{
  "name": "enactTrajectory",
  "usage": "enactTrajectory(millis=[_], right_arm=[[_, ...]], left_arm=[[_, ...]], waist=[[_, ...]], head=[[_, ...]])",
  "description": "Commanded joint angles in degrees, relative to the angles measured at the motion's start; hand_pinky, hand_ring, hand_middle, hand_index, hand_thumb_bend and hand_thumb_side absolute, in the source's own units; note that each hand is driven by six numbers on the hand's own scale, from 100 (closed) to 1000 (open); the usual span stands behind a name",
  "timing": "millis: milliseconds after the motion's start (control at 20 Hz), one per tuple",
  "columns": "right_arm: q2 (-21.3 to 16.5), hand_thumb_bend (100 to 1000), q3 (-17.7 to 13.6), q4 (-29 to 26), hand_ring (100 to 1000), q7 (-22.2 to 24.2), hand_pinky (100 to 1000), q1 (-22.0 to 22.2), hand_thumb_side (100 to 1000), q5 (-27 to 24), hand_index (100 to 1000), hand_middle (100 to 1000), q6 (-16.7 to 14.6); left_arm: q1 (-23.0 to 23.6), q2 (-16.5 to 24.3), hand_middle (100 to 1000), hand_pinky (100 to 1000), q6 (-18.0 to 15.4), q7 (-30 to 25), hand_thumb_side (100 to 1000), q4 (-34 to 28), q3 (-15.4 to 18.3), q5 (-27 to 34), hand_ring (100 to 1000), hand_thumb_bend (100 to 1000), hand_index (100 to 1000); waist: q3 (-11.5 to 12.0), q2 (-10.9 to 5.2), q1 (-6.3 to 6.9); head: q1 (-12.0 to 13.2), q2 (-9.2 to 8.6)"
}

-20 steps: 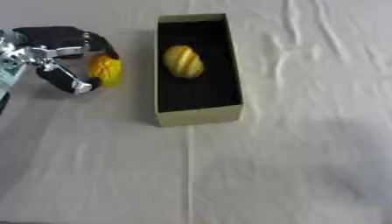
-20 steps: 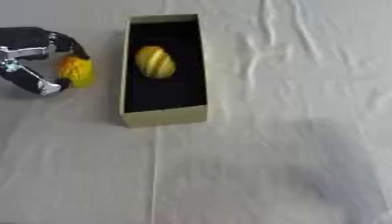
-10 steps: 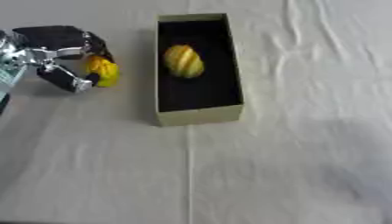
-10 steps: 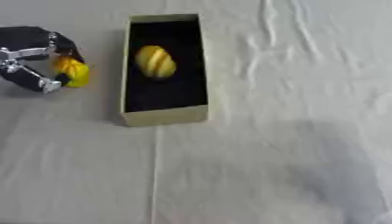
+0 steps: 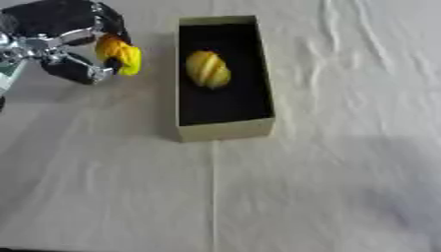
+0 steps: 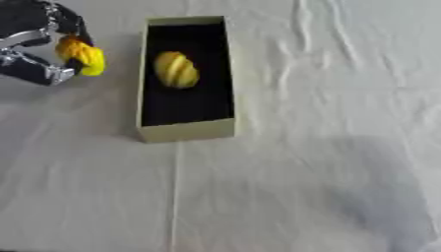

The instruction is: Pick up objects on the table and place them in the box.

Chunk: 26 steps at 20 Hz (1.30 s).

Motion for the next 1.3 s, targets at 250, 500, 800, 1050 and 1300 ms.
enactTrajectory(millis=[250,500,800,1050,1300], right_arm=[[-0.90,100,-0.58,-0.94,737,-0.58,900,0.61,583,-0.52,766,676,-0.80],[-1.16,100,-0.50,-0.94,737,-0.34,900,0.60,593,-0.92,766,675,-0.99],[-1.64,100,-0.69,-0.94,737,0.09,900,-0.12,584,-2.13,765,675,-0.57],[-1.52,100,-0.91,-0.94,737,0.51,900,-0.31,585,-2.80,765,674,-0.44],[-1.40,100,-1.00,-0.94,737,0.76,900,-0.44,586,-3.31,766,674,-0.38]], left_arm=[[-3.86,0.22,572,645,3.31,-3.21,245,-11.08,0.23,15.28,644,100,680],[-6.44,-3.27,571,643,7.56,-5.67,306,-12.11,-0.87,21.58,640,100,680],[-7.52,-8.03,571,648,8.94,-6.06,359,-6.50,-1.91,21.67,635,100,681],[-7.25,-10.70,576,652,7.60,-5.49,327,-1.30,-2.72,18.61,642,100,685],[-6.54,-12.10,590,671,4.60,-4.06,196,2.73,-3.65,11.57,666,100,696]], waist=[[0.09,-1.80,0.10],[-0.25,-1.97,0.04],[-0.92,-1.82,-0.06],[-1.18,-1.71,-0.17],[-1.28,-1.75,-0.37]], head=[[-0.28,0.72],[-0.02,0.86],[0.30,1.15],[0.24,1.29],[0.12,0.95]])
